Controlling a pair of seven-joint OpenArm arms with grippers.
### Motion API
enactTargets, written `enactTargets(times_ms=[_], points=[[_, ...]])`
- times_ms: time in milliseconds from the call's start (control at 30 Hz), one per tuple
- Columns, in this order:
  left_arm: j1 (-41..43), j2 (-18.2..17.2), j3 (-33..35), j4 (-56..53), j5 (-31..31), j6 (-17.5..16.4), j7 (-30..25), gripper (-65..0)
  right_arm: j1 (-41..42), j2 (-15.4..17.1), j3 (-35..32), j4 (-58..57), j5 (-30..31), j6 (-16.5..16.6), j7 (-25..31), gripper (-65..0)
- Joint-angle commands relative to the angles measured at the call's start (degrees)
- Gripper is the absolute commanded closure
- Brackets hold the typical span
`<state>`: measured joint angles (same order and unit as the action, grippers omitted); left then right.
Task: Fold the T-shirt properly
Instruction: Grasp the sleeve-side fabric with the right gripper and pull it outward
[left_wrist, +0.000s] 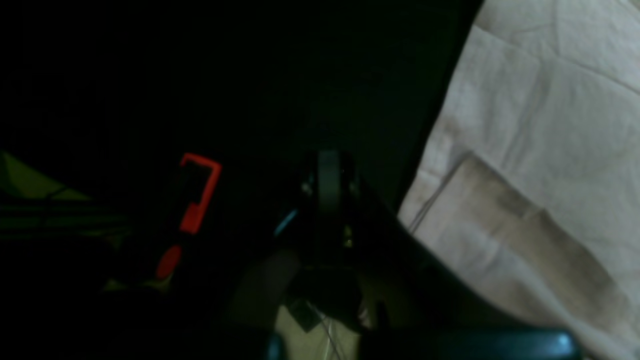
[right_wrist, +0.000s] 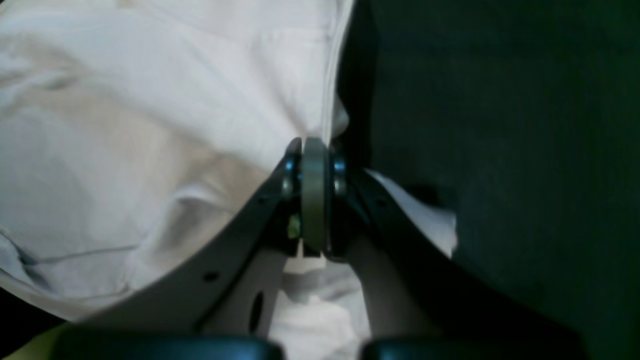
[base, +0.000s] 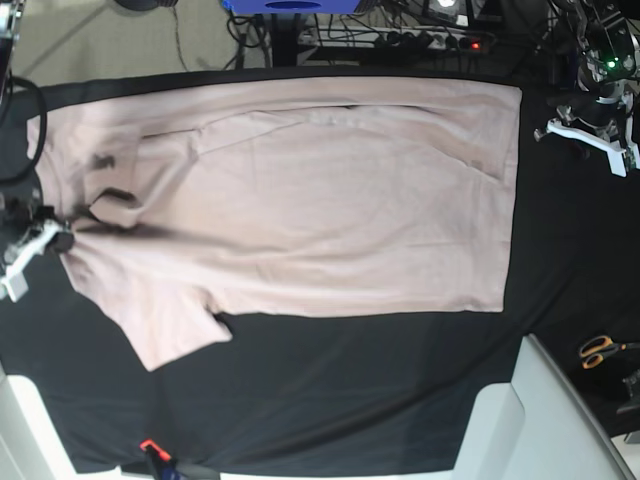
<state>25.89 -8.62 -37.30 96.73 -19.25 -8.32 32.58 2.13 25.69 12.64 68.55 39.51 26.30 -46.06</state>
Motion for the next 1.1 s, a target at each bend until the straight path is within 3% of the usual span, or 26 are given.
enactTargets(times_ms=[0,200,267,400,500,567,733,933,1067], points=[[0.18,-0.74,-0.46,0.99,0.04,0.1,-1.33,0.0,0.29,0.81,0.85,1.47,0.54,0.29,-0.13,-0.6],[0.18,-0.74,-0.46,1.07,0.12,0.1,-1.33,0.0,-0.86,-1.12,2.52,1.73,0.45,0.29,-4.62,-1.7],[0.18,-0.74,-0.46,1.07,0.12,0.1,-1.33,0.0,-0.86,-1.3,3.05,1.91,0.63,0.29,-5.76,-7.8],[0.18,-0.74,-0.64,1.07,0.12,0.1,-1.33,0.0,-0.86,-1.39,3.05,6.21,0.71,0.02,-5.85,-29.4],[0.26,-0.74,-0.9,0.99,0.21,0.1,-1.33,0.0,-0.33,-1.39,4.37,9.29,0.45,-5.16,-5.58,-38.6],[0.26,-0.74,-0.9,0.99,0.21,0.1,-1.33,0.0,2.22,-1.3,4.02,9.12,0.36,-8.15,-5.5,-38.9],[0.26,-0.74,-0.64,0.99,0.21,0.1,-1.33,0.0,12.77,-0.86,-1.7,-3.19,0.1,-8.24,-4.88,-38.9],[0.35,-0.74,-0.9,0.99,0.21,0.1,-1.33,0.0,22.7,-1.74,-12.25,-24.64,-8.43,-8.15,6.2,-38.7],[0.79,-0.83,-0.99,0.99,0.21,0.1,-1.33,0.0,24.37,-3.23,-13.48,-33.87,-10.45,-8.15,13.4,-38.7]])
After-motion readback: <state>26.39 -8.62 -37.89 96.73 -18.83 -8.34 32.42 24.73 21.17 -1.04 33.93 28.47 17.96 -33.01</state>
